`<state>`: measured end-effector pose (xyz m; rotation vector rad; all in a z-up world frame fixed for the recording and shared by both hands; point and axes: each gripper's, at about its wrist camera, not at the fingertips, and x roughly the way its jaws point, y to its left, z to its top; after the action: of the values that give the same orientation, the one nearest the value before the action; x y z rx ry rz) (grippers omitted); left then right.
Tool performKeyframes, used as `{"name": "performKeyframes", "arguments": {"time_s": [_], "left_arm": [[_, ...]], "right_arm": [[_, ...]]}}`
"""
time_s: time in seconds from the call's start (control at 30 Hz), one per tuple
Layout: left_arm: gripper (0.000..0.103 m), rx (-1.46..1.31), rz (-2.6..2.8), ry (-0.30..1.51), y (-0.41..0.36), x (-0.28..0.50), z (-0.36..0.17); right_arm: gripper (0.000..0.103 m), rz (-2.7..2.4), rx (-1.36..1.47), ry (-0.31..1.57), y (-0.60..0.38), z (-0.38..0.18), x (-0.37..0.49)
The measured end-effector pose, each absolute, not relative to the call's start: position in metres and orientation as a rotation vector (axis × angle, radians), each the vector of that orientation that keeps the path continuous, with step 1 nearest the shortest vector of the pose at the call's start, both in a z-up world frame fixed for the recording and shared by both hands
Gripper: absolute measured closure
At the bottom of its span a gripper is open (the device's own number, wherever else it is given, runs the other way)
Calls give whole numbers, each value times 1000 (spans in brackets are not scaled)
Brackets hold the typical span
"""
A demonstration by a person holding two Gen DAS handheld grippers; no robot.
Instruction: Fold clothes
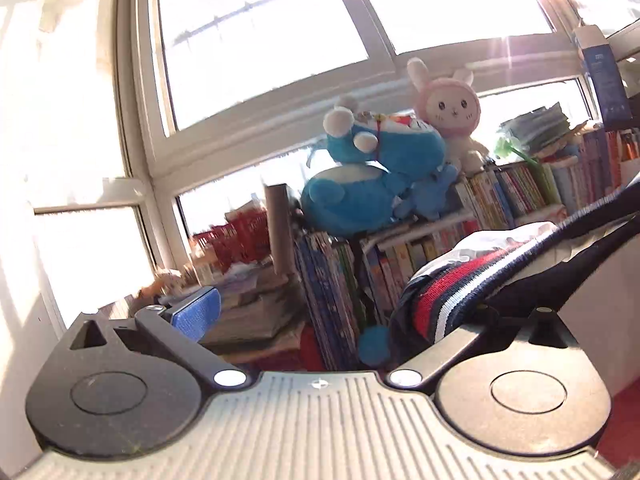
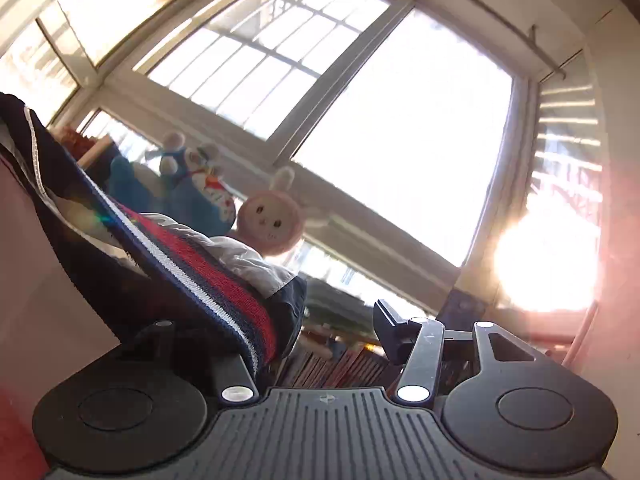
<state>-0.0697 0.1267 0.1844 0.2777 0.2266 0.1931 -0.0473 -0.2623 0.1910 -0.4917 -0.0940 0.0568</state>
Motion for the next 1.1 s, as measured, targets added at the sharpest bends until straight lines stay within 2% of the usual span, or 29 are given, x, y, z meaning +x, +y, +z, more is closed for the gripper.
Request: {"name": "performKeyframes", "arguments": {"time_s": [0.13,0.2,0.27,0.37,0.53,0.73,0.93,1.1], "left_arm": [[0,279,82,545,127,-85,95],[0,328,61,662,122,-100,50],[0,320,61,704,122,-113,28],[0,229,86,697,131,-123,23],[0,124,101,708,139,-129,26],[0,93,124,683,136,-134,25],[0,193,194,632,117,-131,21],[0,168,230,637,114,-123,20]], "right_arm": [[49,201,-423,377,-280,121,-48],[49,241,-432,504,-278,91,-64],[50,265,-462,581,-274,68,-81],[54,276,-435,624,-273,60,-91],[70,289,-377,629,-275,61,-103],[75,289,-322,637,-276,58,-100],[75,287,-277,644,-276,53,-98],[75,276,-275,643,-275,48,-100]]}}
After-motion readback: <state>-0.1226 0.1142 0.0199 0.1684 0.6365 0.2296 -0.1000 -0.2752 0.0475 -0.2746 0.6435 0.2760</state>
